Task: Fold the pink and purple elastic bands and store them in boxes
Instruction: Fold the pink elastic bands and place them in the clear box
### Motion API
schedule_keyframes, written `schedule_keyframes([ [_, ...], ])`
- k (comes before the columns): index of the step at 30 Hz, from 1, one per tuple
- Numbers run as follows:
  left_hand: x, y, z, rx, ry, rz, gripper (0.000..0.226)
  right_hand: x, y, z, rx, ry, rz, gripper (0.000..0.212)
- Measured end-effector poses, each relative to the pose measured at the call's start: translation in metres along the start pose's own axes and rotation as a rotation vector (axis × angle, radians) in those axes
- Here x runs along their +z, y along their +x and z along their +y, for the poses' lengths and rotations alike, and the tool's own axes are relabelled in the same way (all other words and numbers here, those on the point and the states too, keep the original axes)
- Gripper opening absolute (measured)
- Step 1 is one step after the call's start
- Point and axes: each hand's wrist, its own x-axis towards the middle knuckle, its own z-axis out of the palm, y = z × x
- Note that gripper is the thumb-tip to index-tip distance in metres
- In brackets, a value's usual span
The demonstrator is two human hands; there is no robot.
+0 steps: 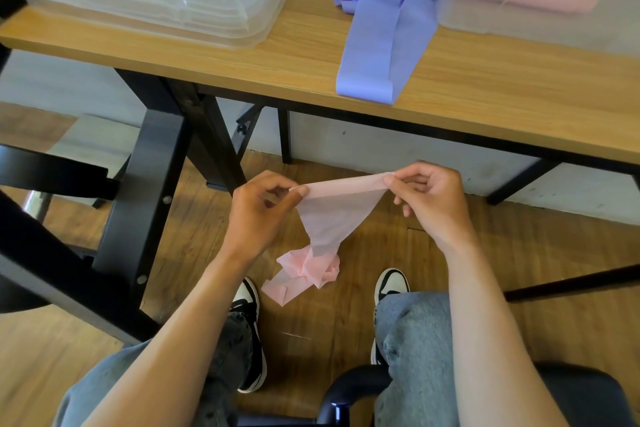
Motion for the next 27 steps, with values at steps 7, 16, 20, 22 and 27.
schedule_keyframes([
  [7,-0.004,-0.004,0.000,-0.001,-0.004,-0.089,0.021,0.000,0.002,0.006,-0.098,-0.088,-0.008,0.025],
  [16,-0.003,-0.002,0.003,-0.065,-0.188,-0.109,0.016,0.005,0.004,0.008,-0.104,-0.283,0.008,0.005],
  [20,-0.004,-0.002,0.003,-0.121,-0.236,-0.067,0.015,0.004,0.000,0.000,0.001,-0.040,-0.079,0.007],
  [22,-0.004,-0.002,0.004,-0.162,-0.269,-0.040,0.018,0.002,-0.001,-0.005,0.031,0.081,-0.102,0.009],
  [27,0.000,-0.004,0.006,-0.189,-0.269,0.023,0.015,0.004,-0.004,-0.008,0.065,0.150,-0.100,0.019],
])
